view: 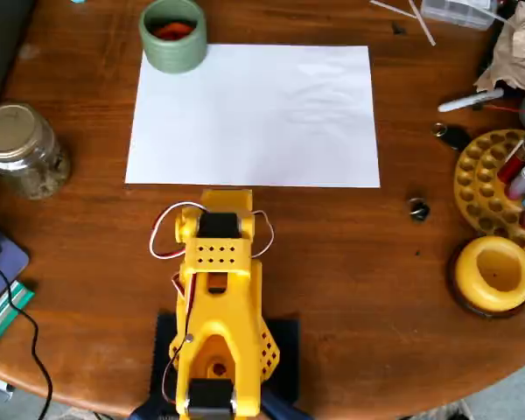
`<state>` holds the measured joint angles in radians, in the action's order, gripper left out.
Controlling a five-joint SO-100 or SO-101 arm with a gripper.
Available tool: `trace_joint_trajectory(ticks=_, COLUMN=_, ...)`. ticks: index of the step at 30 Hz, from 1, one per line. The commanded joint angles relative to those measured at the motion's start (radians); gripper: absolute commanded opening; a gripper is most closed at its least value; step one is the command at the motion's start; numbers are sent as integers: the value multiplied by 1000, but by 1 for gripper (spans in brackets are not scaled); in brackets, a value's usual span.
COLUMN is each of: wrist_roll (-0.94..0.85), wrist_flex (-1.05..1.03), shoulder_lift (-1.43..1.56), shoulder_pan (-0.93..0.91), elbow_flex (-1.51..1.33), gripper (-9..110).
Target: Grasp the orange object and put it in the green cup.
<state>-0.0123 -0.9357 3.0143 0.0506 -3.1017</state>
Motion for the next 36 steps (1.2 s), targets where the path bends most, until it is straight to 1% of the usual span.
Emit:
trace_joint_trajectory(ticks=1, wrist_roll=-6, wrist_flex=-2, shoulder_lift=5, shoulder_pan=-8, elbow_flex=5, gripper=0)
trace_joint_trajectory(ticks=17, wrist_roll=-6, wrist_flex=-3, shoulder_lift=5, shoulder_pan=-8, elbow_flex=5, gripper=0)
trace_joint_trajectory(ticks=18, wrist_roll=-3, wrist_flex=-18, shoulder_lift=23, shoulder_pan=-11, elbow_flex=3, gripper=0)
trace_joint_trajectory(ticks=20, wrist_roll=-6, wrist_flex=-207, shoulder_lift=236, shoulder_pan=-17, elbow_flex=3, gripper=0)
trace_joint_trajectory(ticks=36, wrist_roll=-3, wrist_flex=-215, shoulder_lift=245, shoulder_pan=-18, elbow_flex=3, gripper=0)
